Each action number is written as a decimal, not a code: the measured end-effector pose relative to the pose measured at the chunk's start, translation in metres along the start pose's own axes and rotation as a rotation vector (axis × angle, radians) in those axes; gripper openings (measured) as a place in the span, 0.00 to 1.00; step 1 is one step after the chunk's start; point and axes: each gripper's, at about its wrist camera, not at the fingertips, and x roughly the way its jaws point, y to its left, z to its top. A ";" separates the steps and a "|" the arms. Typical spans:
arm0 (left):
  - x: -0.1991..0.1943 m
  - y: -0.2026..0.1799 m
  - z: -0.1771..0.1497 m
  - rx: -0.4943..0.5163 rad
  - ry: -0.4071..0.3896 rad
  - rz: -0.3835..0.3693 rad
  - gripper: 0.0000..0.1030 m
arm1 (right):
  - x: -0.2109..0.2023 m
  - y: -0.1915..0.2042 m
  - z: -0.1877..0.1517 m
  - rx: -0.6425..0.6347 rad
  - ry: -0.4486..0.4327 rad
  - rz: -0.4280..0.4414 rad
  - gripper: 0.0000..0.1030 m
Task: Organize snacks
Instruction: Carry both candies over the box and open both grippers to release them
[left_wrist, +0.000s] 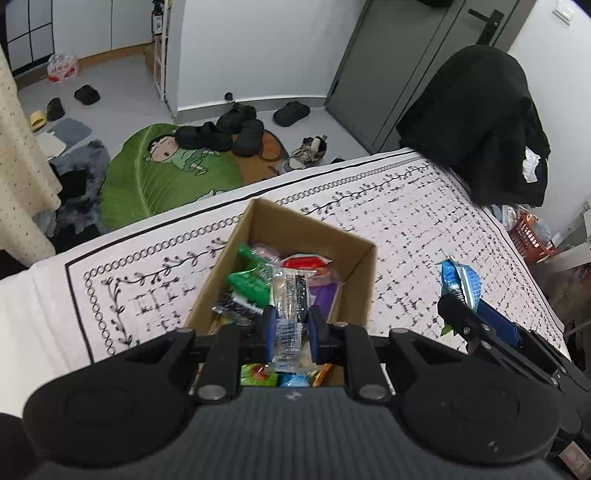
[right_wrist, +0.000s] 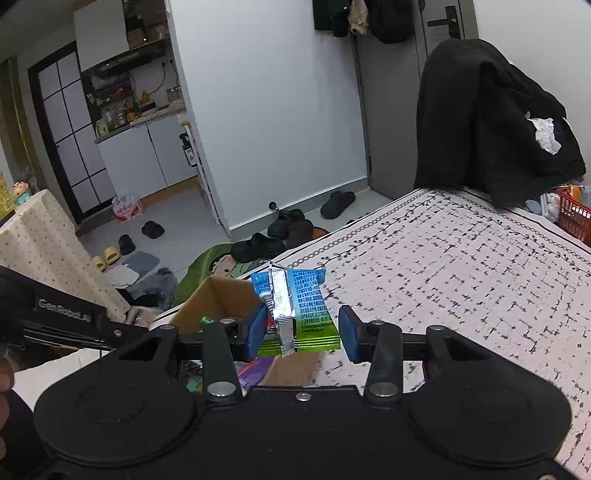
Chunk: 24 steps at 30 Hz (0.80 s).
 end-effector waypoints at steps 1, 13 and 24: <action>0.001 0.002 -0.001 -0.002 0.002 0.001 0.16 | 0.000 0.004 -0.002 -0.002 0.003 0.002 0.40; 0.002 0.028 -0.010 -0.045 0.026 0.016 0.32 | 0.003 0.040 -0.012 -0.027 0.042 0.020 0.40; 0.001 0.042 -0.004 -0.057 0.029 -0.011 0.61 | 0.017 0.060 -0.018 -0.033 0.112 0.053 0.48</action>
